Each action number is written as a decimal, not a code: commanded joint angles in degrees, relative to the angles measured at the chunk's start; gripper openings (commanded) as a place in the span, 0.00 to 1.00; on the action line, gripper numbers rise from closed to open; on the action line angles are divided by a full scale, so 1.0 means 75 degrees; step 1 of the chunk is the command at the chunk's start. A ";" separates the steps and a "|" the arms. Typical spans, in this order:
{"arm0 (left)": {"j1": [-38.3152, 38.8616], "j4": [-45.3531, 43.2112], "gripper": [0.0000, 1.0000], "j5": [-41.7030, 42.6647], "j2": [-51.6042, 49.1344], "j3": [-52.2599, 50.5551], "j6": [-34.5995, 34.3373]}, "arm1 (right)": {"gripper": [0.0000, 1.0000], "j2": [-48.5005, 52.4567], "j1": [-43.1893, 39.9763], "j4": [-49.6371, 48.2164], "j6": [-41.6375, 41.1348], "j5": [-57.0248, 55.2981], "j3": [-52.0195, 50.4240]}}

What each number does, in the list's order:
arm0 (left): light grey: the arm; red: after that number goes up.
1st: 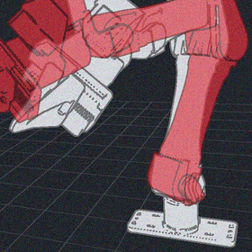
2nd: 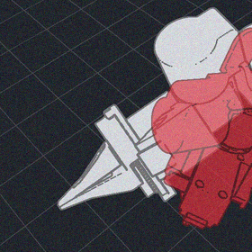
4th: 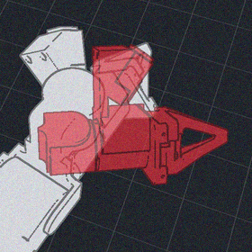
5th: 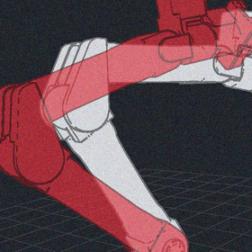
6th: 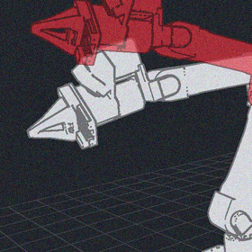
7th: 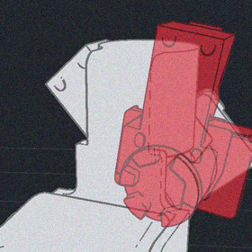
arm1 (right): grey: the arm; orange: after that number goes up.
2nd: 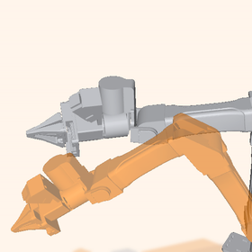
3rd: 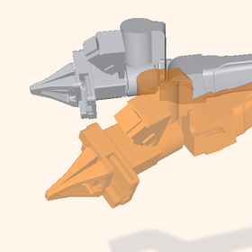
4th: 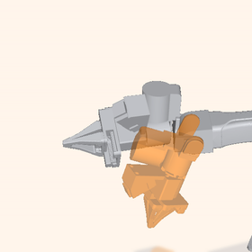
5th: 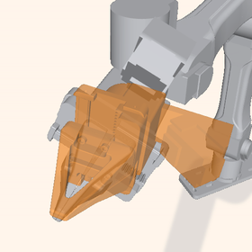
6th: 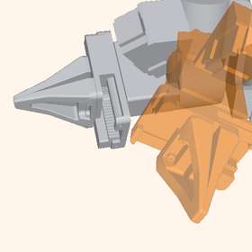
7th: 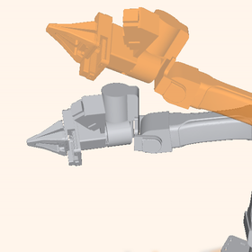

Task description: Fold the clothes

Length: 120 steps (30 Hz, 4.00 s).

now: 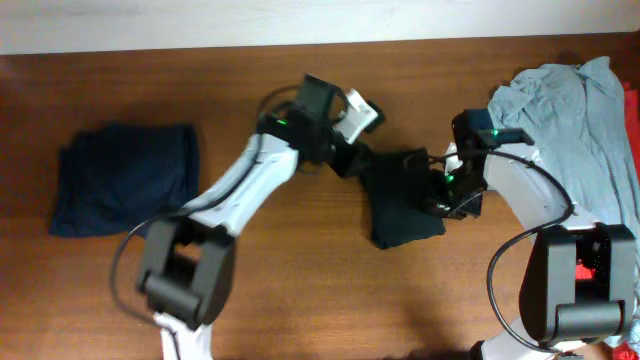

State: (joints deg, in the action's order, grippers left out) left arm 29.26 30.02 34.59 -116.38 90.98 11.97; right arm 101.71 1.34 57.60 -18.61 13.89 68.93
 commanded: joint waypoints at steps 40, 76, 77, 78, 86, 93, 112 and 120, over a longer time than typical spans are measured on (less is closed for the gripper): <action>-0.1475 0.3547 0.78 -0.0108 -0.1276 0.3634 -0.2005 | 0.46 -0.3118 -0.0047 -0.0988 0.0277 -0.0210 -0.1795; -0.1751 0.4911 0.70 -0.1961 -0.1320 0.3614 -0.0443 | 0.04 0.0210 0.0656 -0.3920 -0.6245 0.0612 -0.1810; -0.1795 0.4931 0.69 -0.1961 -0.1320 0.3614 -0.0443 | 0.04 0.0411 0.0691 -0.4016 -0.6210 0.0568 -0.1810; -0.1848 0.4983 0.69 -0.1961 -0.1320 0.3614 -0.0443 | 0.04 0.0673 0.0758 -0.4127 -0.6018 0.0568 -0.1810; -0.2270 0.5316 0.65 -0.1961 -0.1306 0.3614 -0.0440 | 0.04 0.1320 0.1623 -0.4555 -0.2594 0.0085 -0.1734; -0.2722 0.5525 0.65 -0.1961 -0.1058 0.3614 -0.0440 | 0.04 0.1317 0.2209 -0.3561 -0.0536 -0.1122 -0.1285; -0.2722 0.5995 0.71 -0.1174 -0.0938 0.3611 -0.0248 | 0.14 -0.1623 0.2556 -0.1985 -0.0877 -0.1075 -0.0414; -0.2092 0.5893 0.77 -0.0233 -0.1119 0.3590 0.0533 | 0.07 -0.1262 0.2104 -0.1052 -0.3197 -0.1102 -0.0417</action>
State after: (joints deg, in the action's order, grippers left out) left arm 10.74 74.32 28.14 -125.67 117.71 10.17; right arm 90.39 19.53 48.36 -33.36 5.50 65.95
